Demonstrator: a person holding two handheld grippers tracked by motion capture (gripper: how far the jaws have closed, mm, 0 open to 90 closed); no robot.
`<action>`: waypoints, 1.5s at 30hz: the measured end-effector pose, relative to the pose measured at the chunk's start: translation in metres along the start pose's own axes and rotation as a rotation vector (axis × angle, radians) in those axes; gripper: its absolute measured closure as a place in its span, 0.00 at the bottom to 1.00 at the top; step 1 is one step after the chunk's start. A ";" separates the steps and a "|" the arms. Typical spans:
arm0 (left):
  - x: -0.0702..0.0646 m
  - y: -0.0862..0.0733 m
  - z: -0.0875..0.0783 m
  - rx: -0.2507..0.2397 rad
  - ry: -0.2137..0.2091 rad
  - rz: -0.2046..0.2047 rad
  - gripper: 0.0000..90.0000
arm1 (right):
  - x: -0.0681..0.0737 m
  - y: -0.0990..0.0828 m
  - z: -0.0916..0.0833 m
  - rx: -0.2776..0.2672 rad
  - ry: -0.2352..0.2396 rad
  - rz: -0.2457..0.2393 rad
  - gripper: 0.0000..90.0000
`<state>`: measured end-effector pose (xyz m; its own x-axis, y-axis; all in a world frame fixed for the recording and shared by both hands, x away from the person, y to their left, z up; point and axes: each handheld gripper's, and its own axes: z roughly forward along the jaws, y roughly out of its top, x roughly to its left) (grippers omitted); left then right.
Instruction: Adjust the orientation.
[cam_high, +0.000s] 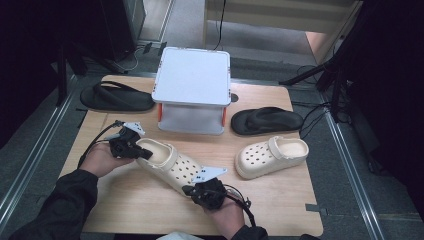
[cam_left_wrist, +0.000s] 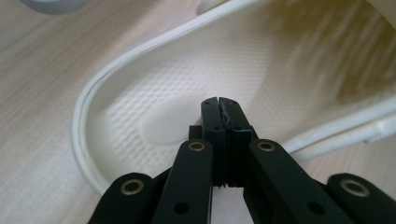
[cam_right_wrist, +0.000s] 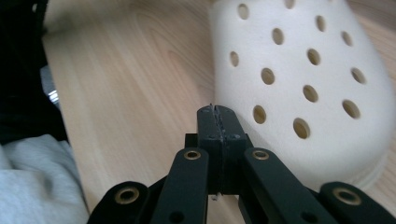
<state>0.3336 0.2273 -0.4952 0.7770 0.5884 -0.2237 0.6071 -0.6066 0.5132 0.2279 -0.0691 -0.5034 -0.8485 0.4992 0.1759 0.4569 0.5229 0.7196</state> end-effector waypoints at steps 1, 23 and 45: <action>-0.002 -0.002 -0.001 0.001 -0.002 0.003 1.00 | -0.003 0.000 -0.001 0.003 -0.008 0.008 1.00; -0.043 -0.013 0.007 -0.028 -0.070 0.002 1.00 | -0.057 0.010 -0.008 -0.004 -0.122 0.103 1.00; 0.016 -0.009 -0.025 -0.125 0.006 -0.104 1.00 | -0.060 0.019 -0.004 -0.062 -0.124 0.110 1.00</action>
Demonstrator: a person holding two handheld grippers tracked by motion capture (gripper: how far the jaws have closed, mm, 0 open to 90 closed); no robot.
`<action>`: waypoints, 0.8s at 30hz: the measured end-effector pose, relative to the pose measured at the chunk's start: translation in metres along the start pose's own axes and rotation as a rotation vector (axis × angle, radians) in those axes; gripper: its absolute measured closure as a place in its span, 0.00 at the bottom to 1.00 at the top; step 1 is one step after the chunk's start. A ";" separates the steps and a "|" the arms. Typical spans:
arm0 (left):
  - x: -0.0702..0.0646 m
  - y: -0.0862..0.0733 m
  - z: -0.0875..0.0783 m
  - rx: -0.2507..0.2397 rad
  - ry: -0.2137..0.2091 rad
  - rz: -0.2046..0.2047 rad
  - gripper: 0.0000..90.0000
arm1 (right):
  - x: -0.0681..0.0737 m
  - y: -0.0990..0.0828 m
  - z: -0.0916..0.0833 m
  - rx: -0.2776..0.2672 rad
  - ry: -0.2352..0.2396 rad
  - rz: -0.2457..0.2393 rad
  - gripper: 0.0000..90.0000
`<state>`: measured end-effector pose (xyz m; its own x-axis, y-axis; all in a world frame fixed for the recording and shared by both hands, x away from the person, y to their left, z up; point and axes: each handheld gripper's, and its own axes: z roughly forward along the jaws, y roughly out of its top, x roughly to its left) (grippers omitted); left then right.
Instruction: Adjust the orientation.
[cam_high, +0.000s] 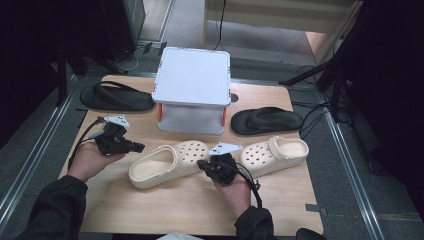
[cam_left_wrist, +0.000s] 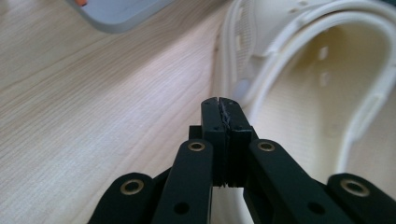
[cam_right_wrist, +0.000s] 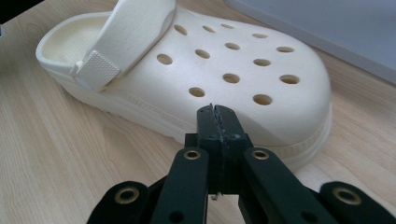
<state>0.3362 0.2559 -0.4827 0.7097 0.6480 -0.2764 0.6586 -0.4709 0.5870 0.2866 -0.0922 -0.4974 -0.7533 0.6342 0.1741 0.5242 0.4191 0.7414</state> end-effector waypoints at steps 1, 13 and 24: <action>0.002 -0.001 0.004 0.008 -0.013 -0.002 1.00 | 0.002 0.000 0.001 -0.002 -0.001 0.002 1.00; -0.005 0.002 0.024 0.053 -0.017 0.033 1.00 | 0.006 0.003 0.014 -0.019 0.021 0.010 1.00; -0.025 -0.011 0.024 0.047 -0.038 0.023 1.00 | -0.002 0.005 0.016 -0.039 -0.005 0.028 1.00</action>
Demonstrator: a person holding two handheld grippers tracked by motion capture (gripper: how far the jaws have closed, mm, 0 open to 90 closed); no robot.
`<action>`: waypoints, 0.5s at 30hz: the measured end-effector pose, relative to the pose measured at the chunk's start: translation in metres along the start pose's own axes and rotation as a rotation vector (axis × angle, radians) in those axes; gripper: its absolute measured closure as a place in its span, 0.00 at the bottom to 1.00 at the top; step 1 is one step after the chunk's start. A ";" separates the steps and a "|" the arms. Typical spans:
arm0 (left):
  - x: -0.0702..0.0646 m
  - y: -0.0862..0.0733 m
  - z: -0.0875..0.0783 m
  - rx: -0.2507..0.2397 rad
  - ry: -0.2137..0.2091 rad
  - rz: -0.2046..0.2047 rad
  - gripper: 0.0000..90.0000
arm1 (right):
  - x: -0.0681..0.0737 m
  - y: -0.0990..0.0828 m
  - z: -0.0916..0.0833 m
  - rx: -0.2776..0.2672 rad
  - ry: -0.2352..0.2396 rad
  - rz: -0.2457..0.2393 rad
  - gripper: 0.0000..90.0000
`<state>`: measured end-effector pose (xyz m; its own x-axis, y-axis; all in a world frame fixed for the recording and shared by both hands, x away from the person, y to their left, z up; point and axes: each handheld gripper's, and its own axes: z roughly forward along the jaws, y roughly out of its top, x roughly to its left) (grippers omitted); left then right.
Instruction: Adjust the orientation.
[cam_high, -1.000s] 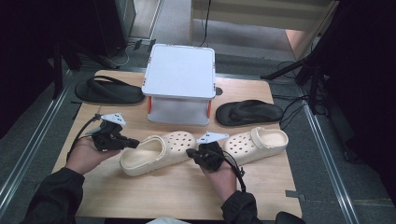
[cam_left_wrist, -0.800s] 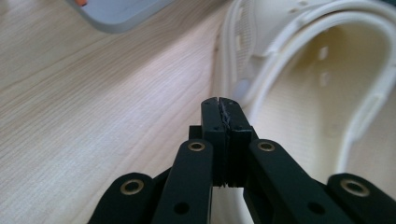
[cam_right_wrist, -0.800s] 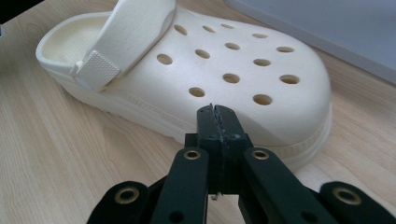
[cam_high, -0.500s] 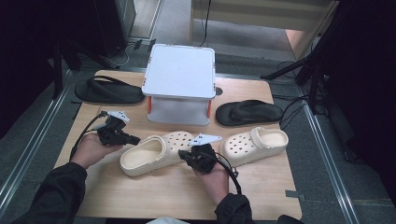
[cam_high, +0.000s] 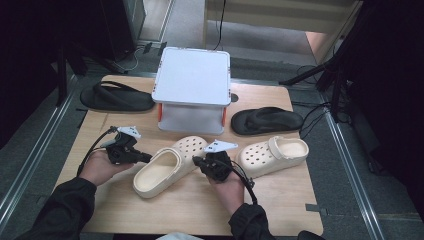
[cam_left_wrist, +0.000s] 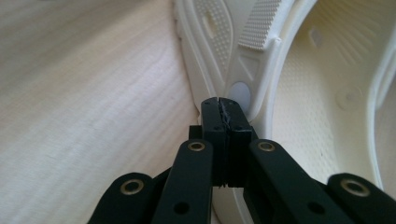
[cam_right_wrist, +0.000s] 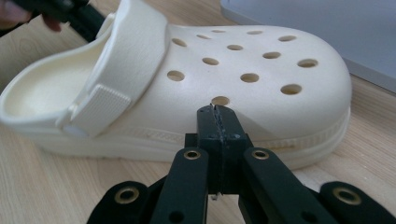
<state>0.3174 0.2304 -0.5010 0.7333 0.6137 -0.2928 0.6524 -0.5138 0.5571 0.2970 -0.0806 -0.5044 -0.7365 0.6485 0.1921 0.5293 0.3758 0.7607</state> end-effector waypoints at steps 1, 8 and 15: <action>-0.003 -0.001 0.000 0.002 -0.005 0.001 1.00 | -0.002 0.001 0.000 0.000 -0.003 0.005 1.00; -0.019 0.001 0.001 -0.026 -0.026 0.029 1.00 | -0.005 0.008 0.007 0.003 -0.020 -0.007 1.00; -0.025 0.002 0.007 -0.019 -0.035 0.029 1.00 | -0.009 0.014 0.013 0.001 -0.021 0.004 1.00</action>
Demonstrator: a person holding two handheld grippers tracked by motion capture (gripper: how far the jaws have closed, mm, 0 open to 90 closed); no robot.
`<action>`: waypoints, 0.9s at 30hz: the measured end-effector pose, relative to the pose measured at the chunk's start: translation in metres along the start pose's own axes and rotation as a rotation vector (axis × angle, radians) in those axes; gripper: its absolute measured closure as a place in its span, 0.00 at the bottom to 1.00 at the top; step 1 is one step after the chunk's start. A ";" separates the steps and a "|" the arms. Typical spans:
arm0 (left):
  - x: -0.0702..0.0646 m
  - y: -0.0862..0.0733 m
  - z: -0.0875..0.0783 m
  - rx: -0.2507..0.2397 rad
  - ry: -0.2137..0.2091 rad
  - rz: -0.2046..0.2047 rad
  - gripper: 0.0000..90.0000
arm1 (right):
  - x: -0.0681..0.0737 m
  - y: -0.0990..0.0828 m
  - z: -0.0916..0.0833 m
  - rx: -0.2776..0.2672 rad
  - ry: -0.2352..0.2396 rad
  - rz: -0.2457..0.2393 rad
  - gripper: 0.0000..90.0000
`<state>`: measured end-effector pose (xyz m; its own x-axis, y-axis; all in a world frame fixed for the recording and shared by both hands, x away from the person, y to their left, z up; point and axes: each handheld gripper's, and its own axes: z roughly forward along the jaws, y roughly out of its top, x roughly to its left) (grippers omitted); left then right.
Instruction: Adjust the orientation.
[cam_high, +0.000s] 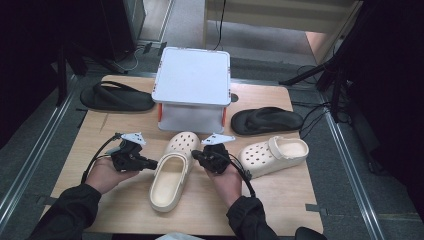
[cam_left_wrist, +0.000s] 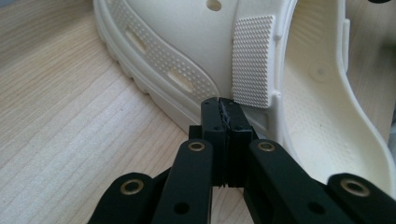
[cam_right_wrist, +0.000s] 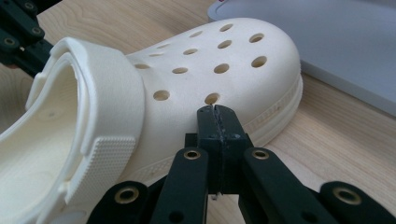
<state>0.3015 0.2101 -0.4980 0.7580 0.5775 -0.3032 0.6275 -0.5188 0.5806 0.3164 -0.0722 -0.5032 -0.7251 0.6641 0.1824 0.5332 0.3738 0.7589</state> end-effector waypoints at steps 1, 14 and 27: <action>-0.001 0.000 0.001 0.000 0.003 0.000 1.00 | 0.000 0.001 0.001 0.000 0.000 -0.002 1.00; 0.001 0.001 0.001 -0.028 0.001 -0.022 1.00 | -0.002 0.007 0.009 -0.007 0.003 0.000 1.00; 0.003 0.002 0.002 -0.039 0.002 -0.031 0.98 | -0.004 0.008 0.010 -0.012 -0.007 -0.001 1.00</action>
<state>0.3059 0.2098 -0.4990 0.7381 0.5943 -0.3193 0.6430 -0.4763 0.5997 0.3273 -0.0654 -0.5042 -0.7225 0.6681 0.1776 0.5272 0.3664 0.7667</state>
